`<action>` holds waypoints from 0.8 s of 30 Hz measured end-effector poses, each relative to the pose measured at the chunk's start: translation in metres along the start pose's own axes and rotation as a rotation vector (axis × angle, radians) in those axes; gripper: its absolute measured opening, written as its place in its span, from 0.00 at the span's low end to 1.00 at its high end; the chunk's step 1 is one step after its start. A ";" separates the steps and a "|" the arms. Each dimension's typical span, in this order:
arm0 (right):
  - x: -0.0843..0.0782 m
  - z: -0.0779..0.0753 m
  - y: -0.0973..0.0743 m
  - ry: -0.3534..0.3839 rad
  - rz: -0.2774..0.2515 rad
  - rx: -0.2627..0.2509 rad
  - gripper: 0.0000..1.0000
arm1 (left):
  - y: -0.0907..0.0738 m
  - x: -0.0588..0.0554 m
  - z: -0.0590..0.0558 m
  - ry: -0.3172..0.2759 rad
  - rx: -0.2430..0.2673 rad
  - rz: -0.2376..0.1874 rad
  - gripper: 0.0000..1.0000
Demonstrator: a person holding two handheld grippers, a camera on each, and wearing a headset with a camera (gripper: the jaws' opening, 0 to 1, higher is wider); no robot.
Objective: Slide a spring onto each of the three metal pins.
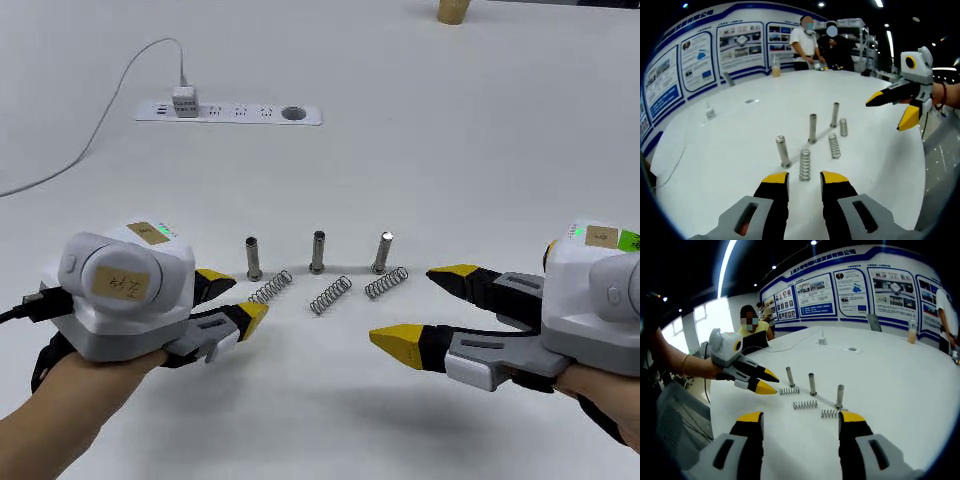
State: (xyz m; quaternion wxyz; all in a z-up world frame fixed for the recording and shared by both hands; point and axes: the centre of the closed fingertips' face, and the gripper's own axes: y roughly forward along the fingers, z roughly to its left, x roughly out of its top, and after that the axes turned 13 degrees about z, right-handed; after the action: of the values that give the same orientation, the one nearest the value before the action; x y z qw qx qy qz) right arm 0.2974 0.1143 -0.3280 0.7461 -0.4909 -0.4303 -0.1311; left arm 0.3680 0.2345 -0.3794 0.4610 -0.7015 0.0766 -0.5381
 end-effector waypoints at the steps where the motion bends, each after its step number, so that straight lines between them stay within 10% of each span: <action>1: 0.000 0.000 -0.001 0.002 -0.003 0.001 0.63 | 0.001 0.000 0.000 0.001 0.001 -0.001 0.24; 24: -0.008 -0.003 -0.001 0.048 0.016 -0.039 0.61 | 0.023 -0.003 -0.001 0.032 0.011 0.036 0.12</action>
State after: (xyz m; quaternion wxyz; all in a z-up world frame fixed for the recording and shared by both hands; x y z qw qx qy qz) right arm 0.2936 0.1101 -0.3339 0.7477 -0.5054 -0.4054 -0.1452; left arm 0.3749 0.2225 -0.3979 0.4733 -0.6885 0.0936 -0.5414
